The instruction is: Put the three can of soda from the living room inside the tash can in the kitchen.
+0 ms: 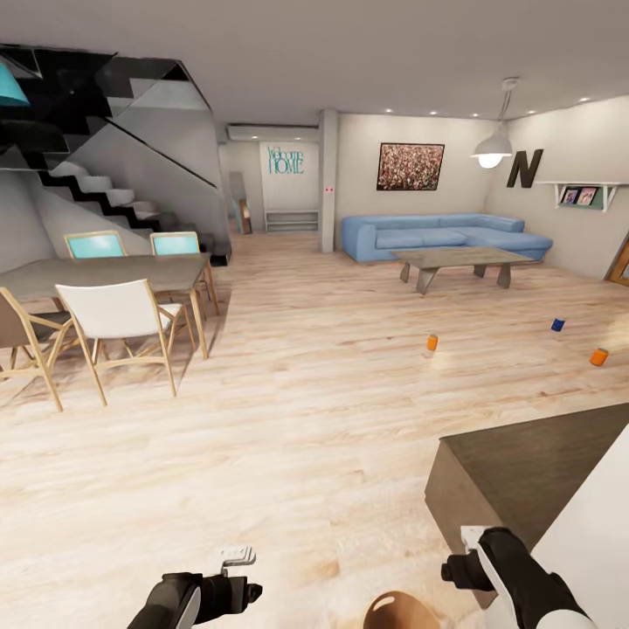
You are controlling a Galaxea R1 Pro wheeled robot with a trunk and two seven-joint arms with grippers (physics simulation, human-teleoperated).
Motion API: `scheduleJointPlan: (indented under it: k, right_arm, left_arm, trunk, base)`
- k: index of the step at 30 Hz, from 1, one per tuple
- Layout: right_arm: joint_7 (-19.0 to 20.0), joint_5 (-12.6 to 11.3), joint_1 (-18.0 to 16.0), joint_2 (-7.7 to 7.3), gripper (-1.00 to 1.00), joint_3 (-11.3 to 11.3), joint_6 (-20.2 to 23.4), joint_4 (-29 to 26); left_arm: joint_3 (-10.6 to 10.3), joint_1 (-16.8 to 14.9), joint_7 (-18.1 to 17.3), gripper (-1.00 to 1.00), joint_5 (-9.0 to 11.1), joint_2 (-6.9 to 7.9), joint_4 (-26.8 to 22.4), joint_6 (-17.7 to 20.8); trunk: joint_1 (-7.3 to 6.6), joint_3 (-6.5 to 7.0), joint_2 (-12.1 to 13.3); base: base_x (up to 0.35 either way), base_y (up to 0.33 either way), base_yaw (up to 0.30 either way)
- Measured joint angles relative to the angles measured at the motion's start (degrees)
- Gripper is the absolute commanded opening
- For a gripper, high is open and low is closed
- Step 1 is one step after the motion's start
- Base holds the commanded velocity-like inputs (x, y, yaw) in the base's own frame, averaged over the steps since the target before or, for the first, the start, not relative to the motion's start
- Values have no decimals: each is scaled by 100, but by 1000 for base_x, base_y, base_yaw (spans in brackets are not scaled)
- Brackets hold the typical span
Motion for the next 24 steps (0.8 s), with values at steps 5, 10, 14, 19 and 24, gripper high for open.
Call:
scheduleJointPlan:
  k: [5,10,14,19,24]
  right_arm:
    - [-2,5,-102,1,100,4,-96,179]
    - [-4,6,-145,32,100,16,-117,250]
    - [-30,7,-153,51,100,21,-120,265]
    - [-155,4,-156,66,100,27,-125,278]
    - [-187,0,-156,62,100,30,-129,281]
  left_arm:
    - [0,0,0,100,1,-2,-4,-6]
    - [-1,0,-6,100,1,-3,-2,-11]
    - [-1,0,-8,100,1,-3,-1,-12]
    - [-1,0,-8,100,1,0,-1,-13]
    - [5,0,-20,100,1,1,-1,-13]
  trunk:
    - [110,-90,-201]
    - [220,-180,-401]
    - [307,-251,-562]
    - [417,-341,-762]
    - [527,-431,-963]
  base:
    - [0,0,0]
    - [0,0,0]
    - [0,0,0]
    - [0,0,0]
    - [0,0,0]
